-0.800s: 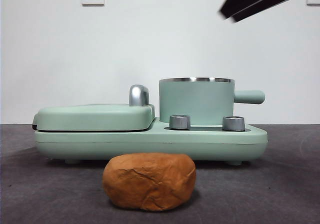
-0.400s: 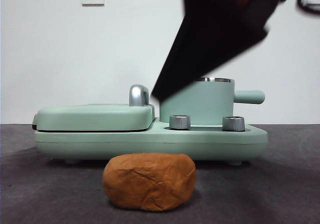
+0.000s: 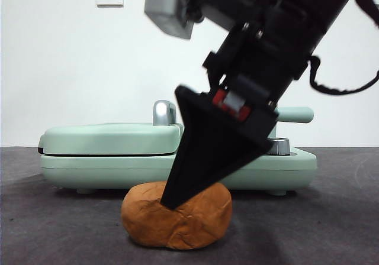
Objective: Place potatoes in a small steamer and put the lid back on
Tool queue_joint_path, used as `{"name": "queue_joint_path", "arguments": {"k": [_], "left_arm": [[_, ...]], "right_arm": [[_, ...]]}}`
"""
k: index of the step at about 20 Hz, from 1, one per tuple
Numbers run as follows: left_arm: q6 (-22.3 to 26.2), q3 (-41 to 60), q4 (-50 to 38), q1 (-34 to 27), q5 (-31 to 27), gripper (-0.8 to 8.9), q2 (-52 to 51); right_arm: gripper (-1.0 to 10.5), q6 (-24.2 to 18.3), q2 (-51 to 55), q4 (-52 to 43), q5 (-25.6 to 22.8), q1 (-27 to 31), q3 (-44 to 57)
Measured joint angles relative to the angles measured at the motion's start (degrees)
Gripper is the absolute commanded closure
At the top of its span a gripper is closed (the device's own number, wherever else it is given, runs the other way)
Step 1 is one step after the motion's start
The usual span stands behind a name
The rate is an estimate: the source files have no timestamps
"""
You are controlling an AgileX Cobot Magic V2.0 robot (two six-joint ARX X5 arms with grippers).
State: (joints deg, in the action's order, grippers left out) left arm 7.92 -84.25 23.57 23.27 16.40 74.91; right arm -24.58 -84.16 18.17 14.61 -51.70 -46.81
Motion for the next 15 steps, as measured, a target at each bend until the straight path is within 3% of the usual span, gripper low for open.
{"name": "queue_joint_path", "arguments": {"k": [3,7,15], "left_arm": [[0.02,0.0,-0.07,0.0,0.0,7.99,0.0],[0.02,0.0,-0.07,0.0,0.0,7.99,0.0],[0.02,0.0,-0.24,0.0,0.0,7.99,0.0]], "right_arm": [[5.1,0.0,-3.04,-0.15,-2.91,0.0,0.0],[7.4,0.02,-4.72,-0.04,-4.26,-0.02,0.0],[7.6,2.89,2.93,6.54,-4.79,0.37,0.0]]}}
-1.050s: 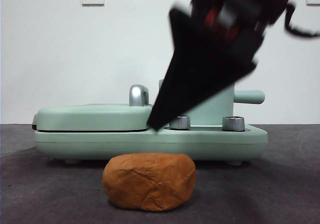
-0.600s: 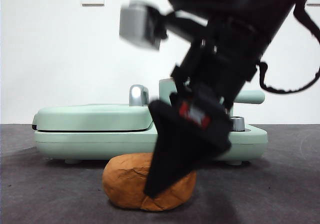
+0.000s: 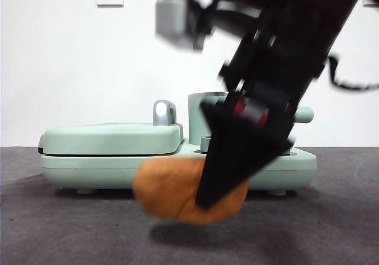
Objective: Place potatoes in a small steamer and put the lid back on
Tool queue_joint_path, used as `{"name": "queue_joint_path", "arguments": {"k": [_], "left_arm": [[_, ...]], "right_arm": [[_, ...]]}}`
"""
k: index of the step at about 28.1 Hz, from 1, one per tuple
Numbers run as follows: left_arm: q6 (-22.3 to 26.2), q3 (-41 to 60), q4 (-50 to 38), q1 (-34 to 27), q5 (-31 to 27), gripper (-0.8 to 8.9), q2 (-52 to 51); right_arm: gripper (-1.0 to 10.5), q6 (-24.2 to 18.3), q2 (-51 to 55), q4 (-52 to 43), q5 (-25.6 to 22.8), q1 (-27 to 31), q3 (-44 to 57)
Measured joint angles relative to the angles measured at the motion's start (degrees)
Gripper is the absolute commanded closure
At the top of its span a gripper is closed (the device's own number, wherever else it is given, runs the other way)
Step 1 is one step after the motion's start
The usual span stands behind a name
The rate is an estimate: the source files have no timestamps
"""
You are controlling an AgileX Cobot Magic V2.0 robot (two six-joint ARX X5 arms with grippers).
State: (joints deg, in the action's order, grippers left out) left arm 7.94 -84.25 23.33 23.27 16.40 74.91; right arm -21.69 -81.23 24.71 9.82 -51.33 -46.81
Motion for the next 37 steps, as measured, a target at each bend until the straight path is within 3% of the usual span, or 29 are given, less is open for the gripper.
{"name": "queue_joint_path", "arguments": {"k": [5,8,13,19,28,37], "left_arm": [[0.26,0.0,-0.02,0.0,0.0,7.99,0.02],[0.39,0.0,-0.04,0.0,0.0,7.99,0.0],[0.39,0.0,-0.33,0.0,0.0,7.99,0.02],[0.39,0.0,-0.42,0.0,0.0,7.99,0.0],[0.39,0.0,-0.42,0.0,0.0,7.99,0.02],[0.39,0.0,-0.42,0.0,0.0,7.99,0.0]], "right_arm": [[7.5,3.02,8.85,13.22,-5.27,4.98,-3.37],[7.3,3.82,9.2,21.53,-5.55,10.14,-9.73],[7.3,4.0,7.41,22.27,-5.51,18.51,-23.71],[7.3,4.0,-3.3,22.73,-4.7,25.97,-38.97],[7.3,4.0,-20.59,25.31,-1.9,28.59,-53.13],[7.3,4.0,-30.86,25.2,-2.32,28.57,-56.46]]}}
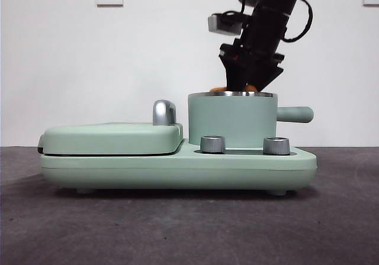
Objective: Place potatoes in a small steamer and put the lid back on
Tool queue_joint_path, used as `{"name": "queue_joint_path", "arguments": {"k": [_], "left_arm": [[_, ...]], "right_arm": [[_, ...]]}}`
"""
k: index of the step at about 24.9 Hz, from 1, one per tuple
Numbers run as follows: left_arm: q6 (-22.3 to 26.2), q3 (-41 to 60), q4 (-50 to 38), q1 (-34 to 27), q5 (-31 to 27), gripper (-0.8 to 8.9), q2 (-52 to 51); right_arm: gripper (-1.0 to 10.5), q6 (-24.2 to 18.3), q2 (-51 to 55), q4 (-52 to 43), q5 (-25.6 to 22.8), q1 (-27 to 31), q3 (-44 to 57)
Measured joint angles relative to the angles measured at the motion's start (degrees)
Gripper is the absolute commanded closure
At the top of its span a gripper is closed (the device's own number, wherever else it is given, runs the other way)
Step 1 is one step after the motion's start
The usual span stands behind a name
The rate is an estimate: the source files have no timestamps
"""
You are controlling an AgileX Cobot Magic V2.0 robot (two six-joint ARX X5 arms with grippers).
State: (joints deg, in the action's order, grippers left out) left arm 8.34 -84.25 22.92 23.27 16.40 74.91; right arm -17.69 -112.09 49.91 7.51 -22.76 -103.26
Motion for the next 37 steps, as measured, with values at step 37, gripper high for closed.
{"name": "queue_joint_path", "arguments": {"k": [37], "left_arm": [[-1.81,0.0,-13.2,1.9,3.78,7.99,9.75]], "right_arm": [[9.3,5.44,44.19,12.66,1.31,-1.6,14.78]]}}
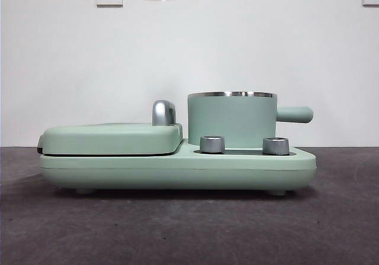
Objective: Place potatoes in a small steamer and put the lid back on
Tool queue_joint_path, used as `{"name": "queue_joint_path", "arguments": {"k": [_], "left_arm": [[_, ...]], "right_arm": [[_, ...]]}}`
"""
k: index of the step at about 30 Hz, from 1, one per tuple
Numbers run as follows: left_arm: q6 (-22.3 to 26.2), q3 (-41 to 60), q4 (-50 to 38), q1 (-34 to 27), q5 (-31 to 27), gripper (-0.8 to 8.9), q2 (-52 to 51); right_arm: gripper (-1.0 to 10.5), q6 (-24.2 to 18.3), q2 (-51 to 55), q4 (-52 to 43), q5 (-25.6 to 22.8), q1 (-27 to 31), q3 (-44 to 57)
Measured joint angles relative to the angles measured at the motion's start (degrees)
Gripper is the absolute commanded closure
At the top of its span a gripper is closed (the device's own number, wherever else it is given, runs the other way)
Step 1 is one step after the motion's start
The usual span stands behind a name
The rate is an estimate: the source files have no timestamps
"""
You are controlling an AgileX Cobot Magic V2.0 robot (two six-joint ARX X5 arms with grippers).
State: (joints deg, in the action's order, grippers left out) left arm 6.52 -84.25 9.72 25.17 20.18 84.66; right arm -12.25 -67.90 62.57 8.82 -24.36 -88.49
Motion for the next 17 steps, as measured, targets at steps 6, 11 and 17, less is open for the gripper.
{"name": "queue_joint_path", "arguments": {"k": [6,11,17], "left_arm": [[-1.7,0.0,-7.82,1.84,0.22,8.0,7.13],[-2.32,0.0,-13.25,3.76,0.2,8.0,12.66],[-2.78,0.0,-17.27,6.23,0.26,8.0,18.27]], "right_arm": [[9.3,1.53,11.58,-0.57,0.0,-2.64,12.57],[9.3,2.97,19.1,-1.11,0.0,-3.06,19.45],[9.3,4.59,23.32,-0.2,0.0,-3.02,24.28]]}}
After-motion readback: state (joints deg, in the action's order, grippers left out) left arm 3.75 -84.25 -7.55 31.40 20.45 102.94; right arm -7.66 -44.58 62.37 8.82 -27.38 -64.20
